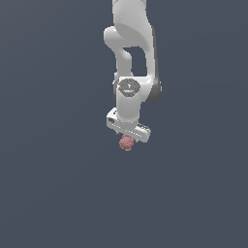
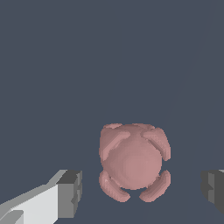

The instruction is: Pick up the object and move it to a goal position.

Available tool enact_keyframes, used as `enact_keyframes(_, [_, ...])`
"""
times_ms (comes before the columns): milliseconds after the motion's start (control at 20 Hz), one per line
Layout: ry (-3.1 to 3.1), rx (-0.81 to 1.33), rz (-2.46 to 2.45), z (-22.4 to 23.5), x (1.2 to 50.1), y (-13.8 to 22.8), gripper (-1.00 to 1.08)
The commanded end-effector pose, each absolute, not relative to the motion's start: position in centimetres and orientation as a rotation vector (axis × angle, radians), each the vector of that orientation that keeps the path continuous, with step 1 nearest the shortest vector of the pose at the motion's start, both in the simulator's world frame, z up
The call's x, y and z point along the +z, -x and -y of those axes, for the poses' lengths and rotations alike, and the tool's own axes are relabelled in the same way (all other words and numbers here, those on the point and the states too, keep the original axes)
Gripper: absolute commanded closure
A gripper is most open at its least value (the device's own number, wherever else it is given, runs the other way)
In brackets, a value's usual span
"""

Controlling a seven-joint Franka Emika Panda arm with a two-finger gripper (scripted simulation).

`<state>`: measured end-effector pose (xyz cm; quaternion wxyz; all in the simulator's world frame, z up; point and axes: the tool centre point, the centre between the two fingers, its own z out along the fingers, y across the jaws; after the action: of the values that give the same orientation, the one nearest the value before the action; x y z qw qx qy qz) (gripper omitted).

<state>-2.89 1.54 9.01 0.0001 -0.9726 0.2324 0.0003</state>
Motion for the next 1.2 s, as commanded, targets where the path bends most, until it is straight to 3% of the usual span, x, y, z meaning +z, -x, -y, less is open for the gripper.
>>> enact_keyframes(0, [3.055, 0.001, -0.73, -1.5, 9.0, 2.9, -0.92])
enact_keyframes(900, [3.054, 0.0, -0.736, -1.6, 3.9, 2.9, -0.92])
enact_keyframes(950, [3.054, 0.0, -0.736, -1.6, 3.9, 2.9, 1.08])
enact_keyframes(1150, [3.054, 0.0, -0.736, -1.6, 3.9, 2.9, 1.08])
